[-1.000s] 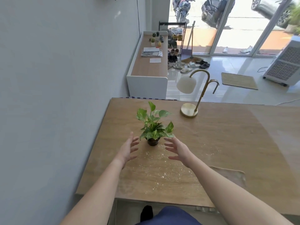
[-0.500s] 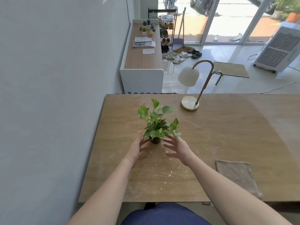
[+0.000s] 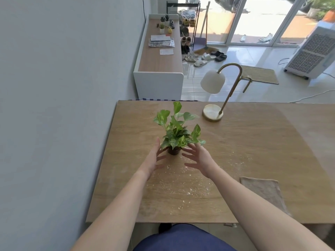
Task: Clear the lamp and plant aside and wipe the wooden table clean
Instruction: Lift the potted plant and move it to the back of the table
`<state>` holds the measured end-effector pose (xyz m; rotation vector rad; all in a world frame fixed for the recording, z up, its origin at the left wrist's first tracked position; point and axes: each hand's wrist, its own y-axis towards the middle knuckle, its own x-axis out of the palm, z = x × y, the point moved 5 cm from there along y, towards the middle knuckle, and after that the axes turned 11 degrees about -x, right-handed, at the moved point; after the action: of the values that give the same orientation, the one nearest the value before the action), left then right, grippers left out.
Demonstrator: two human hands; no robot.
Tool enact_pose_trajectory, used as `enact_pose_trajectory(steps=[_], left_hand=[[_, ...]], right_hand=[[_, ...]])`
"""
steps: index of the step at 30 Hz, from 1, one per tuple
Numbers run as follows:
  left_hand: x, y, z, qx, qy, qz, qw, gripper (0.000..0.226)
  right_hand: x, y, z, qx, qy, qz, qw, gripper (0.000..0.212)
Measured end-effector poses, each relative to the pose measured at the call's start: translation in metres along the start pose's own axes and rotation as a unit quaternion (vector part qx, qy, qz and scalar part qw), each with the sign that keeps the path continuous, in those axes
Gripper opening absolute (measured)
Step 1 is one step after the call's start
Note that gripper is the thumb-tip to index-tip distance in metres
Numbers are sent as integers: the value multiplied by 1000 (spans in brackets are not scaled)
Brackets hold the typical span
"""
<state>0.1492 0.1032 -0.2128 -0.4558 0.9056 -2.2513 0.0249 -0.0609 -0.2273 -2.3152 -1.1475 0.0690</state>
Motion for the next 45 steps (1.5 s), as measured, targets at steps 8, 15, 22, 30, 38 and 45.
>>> enact_pose_trajectory(steps=[8,15,22,30,38,45], left_hand=[[-4,9,44,41,-4,8,999,102],[-6,27,101,96,-29,13,995,115],[-1,43,139,136,-65,-4,989,93],[-5,64,158,100,-65,-6,993,73],[-18,112,174,71,-57,-4,996,79],[-21,151,173,46,-59,-8,997,78]], right_hand=[[11,17,-38,-43,-15,-24,999,56],[22,41,-92,-104,-8,-10,994,54],[22,74,-119,-149,35,10,988,54],[31,104,-129,-142,31,15,989,52],[36,148,-130,-115,21,15,993,50],[33,184,-121,-84,22,45,995,43]])
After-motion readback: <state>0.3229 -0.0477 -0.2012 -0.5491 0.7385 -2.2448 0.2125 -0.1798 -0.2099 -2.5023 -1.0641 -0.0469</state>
